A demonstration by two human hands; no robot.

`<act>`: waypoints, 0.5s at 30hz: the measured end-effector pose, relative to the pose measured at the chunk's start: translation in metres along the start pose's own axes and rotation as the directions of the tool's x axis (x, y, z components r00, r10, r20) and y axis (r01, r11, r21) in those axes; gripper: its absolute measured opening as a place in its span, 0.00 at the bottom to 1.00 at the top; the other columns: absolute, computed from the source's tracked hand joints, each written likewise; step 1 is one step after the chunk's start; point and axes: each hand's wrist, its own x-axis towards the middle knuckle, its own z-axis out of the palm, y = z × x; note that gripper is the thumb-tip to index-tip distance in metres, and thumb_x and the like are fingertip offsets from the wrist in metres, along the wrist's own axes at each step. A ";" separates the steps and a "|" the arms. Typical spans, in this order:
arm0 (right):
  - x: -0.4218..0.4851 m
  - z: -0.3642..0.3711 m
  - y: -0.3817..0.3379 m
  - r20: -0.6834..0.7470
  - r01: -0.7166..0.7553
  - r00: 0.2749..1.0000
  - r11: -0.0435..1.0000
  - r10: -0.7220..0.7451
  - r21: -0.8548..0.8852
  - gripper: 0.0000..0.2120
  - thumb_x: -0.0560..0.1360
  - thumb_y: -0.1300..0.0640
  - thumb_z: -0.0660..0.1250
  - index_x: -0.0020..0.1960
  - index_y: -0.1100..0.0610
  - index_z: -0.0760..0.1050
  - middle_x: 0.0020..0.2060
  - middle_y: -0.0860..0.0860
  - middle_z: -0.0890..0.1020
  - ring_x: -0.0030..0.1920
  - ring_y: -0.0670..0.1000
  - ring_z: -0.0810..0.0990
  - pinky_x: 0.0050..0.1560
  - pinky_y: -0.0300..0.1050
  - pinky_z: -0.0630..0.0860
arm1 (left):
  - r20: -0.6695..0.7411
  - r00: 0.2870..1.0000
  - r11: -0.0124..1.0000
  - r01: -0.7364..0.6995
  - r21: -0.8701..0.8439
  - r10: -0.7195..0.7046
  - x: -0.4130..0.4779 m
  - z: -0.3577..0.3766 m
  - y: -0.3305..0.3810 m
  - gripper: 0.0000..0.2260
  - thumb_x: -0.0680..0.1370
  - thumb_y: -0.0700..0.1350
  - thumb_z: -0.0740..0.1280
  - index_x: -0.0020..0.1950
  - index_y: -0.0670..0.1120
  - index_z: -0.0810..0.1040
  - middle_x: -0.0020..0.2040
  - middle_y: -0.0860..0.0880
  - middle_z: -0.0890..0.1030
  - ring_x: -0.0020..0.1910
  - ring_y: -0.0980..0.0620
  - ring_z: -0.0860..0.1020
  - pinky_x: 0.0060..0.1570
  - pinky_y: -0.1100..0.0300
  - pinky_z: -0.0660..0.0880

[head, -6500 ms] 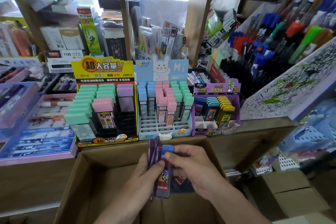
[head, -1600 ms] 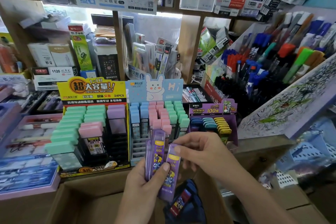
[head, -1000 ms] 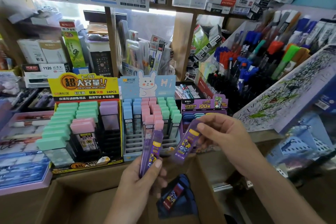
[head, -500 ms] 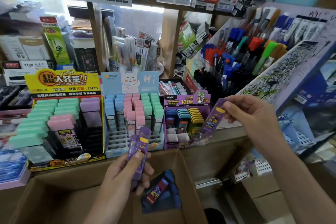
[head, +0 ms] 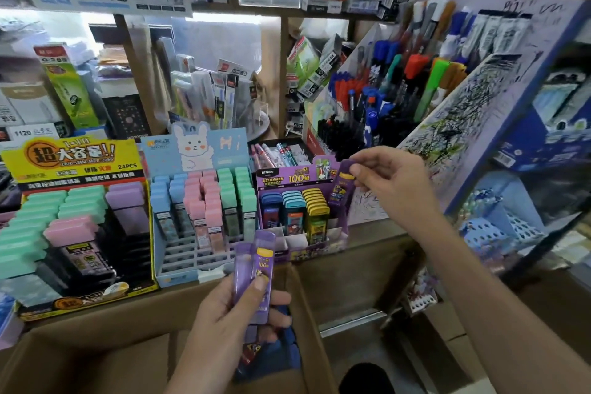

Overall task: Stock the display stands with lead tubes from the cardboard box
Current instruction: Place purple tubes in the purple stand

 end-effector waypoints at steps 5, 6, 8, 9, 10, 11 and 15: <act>0.005 0.009 0.014 0.067 0.032 0.997 0.994 -0.025 -0.104 0.11 0.77 0.64 0.74 0.50 0.48 0.83 0.39 0.46 0.86 0.40 0.48 0.85 0.43 0.43 0.84 | 0.004 1.000 0.999 0.010 -0.037 -0.010 0.000 0.018 0.003 0.11 0.78 0.45 0.66 0.58 0.45 0.80 0.44 0.37 0.86 0.34 0.42 0.85 0.27 0.58 0.79; 0.005 0.011 0.017 0.068 0.037 0.997 0.989 -0.028 -0.140 0.10 0.76 0.63 0.74 0.50 0.49 0.83 0.40 0.46 0.85 0.40 0.48 0.85 0.44 0.44 0.84 | 0.002 1.000 0.999 0.008 -0.042 -0.008 0.001 0.021 0.003 0.12 0.77 0.46 0.67 0.58 0.44 0.80 0.44 0.36 0.86 0.35 0.41 0.85 0.27 0.58 0.79; 0.005 0.014 0.023 0.071 0.061 0.996 0.979 -0.048 -0.194 0.08 0.75 0.62 0.75 0.51 0.51 0.85 0.42 0.47 0.84 0.42 0.48 0.83 0.45 0.42 0.82 | -0.001 1.000 0.999 0.003 -0.039 -0.003 0.002 0.026 0.002 0.15 0.74 0.48 0.68 0.58 0.44 0.80 0.45 0.37 0.86 0.36 0.41 0.85 0.28 0.58 0.80; 0.005 0.015 0.025 0.083 0.078 0.995 0.974 -0.062 -0.213 0.07 0.75 0.62 0.76 0.52 0.52 0.85 0.43 0.46 0.83 0.42 0.45 0.82 0.45 0.38 0.80 | -0.003 1.000 0.999 0.001 -0.039 -0.001 0.002 0.028 0.001 0.15 0.74 0.49 0.68 0.58 0.45 0.81 0.45 0.37 0.86 0.36 0.41 0.85 0.29 0.59 0.80; 0.005 0.016 0.026 0.100 0.098 0.992 0.968 -0.076 -0.232 0.07 0.75 0.61 0.75 0.52 0.53 0.86 0.44 0.45 0.83 0.43 0.43 0.81 0.44 0.33 0.78 | -0.002 1.000 0.999 -0.001 -0.039 0.000 0.002 0.030 0.001 0.16 0.73 0.50 0.68 0.58 0.45 0.81 0.45 0.37 0.87 0.37 0.41 0.86 0.30 0.59 0.80; 0.005 0.016 0.027 0.118 0.117 0.989 0.960 -0.090 -0.253 0.07 0.76 0.61 0.75 0.53 0.53 0.86 0.45 0.44 0.82 0.43 0.42 0.80 0.44 0.31 0.76 | 0.001 1.000 0.999 -0.001 -0.037 0.001 0.002 0.032 0.001 0.16 0.73 0.50 0.69 0.58 0.46 0.81 0.45 0.37 0.87 0.38 0.40 0.86 0.30 0.58 0.81; 0.004 0.019 0.030 0.179 0.225 0.970 0.894 -0.166 -0.388 0.08 0.77 0.61 0.74 0.55 0.57 0.85 0.47 0.47 0.81 0.43 0.44 0.79 0.47 0.39 0.78 | 0.005 1.000 1.000 -0.001 -0.030 0.001 0.002 0.034 -0.002 0.17 0.72 0.51 0.70 0.59 0.47 0.81 0.46 0.37 0.87 0.39 0.39 0.86 0.31 0.58 0.80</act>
